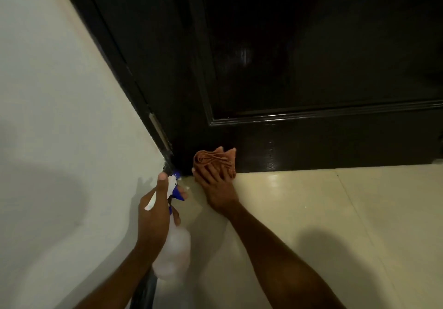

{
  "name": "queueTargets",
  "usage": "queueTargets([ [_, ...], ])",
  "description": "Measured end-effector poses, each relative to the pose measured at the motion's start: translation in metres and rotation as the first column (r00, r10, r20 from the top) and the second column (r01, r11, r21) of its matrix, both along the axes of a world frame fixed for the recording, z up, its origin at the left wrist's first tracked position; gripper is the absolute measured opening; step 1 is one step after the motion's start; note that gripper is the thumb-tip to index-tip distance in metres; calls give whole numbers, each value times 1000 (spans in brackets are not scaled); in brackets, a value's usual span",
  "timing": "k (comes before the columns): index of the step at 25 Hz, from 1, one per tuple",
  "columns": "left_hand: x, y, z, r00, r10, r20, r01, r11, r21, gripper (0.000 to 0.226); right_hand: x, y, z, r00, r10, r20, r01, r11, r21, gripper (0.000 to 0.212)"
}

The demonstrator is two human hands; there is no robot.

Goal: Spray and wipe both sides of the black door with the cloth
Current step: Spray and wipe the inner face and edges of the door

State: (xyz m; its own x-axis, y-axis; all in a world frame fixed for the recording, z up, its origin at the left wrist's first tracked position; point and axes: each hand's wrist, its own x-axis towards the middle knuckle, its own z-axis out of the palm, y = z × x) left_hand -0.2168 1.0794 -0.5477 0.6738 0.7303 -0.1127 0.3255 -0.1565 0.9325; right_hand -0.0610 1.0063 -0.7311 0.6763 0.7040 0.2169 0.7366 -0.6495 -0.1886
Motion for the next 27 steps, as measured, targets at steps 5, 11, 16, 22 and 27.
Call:
queueTargets([
  [5,1,-3,-1,999,-39,28,38,999,25,38,36,-55,36,911,330,249,-216,893,-395,70],
  [11,15,1,-5,990,-137,44,138,990,-18,71,66,-164,47,905,313,289,-93,807,-584,83],
  [16,18,1,-8,991,-126,41,128,991,-28,79,62,-159,63,916,271,297,-12,758,-652,75],
  [22,8,-4,5,1000,-5,26,6,1000,-19,33,47,-44,84,880,406,246,-125,698,-705,60],
  [27,3,-6,7,1000,-9,8,9,1000,25,32,37,-39,80,868,409,283,-57,646,-761,69],
])
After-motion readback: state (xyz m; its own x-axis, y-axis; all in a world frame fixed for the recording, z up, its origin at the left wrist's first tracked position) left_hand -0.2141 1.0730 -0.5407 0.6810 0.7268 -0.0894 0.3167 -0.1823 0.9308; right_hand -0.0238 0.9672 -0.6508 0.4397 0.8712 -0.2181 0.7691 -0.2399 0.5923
